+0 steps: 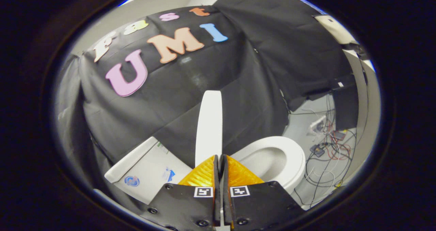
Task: Open the toilet lid.
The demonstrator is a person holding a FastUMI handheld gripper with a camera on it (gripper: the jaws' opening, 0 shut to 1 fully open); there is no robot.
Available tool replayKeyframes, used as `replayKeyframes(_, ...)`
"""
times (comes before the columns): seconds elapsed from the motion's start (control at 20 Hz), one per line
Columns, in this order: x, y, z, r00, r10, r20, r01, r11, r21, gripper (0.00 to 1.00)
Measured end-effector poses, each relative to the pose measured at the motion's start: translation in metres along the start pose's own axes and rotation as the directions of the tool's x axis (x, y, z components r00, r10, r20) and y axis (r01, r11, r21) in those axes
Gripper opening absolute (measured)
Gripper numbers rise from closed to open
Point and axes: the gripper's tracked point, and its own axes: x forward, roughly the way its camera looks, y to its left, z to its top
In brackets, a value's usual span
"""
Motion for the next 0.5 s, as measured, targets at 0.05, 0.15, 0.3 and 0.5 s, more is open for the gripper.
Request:
replayKeyframes(0.05,0.001,0.011,0.003,1.000,0.029,0.004,-0.029,0.999,-0.030,0.04)
replayKeyframes(0.15,0.001,0.039,0.005,0.994,0.106,0.007,-0.105,0.991,-0.087,0.07)
replayKeyframes(0.3,0.000,0.080,0.003,0.979,0.204,-0.011,-0.203,0.959,-0.200,0.09)
replayKeyframes(0.5,-0.002,0.119,-0.005,0.951,0.307,-0.038,-0.305,0.914,-0.267,0.10)
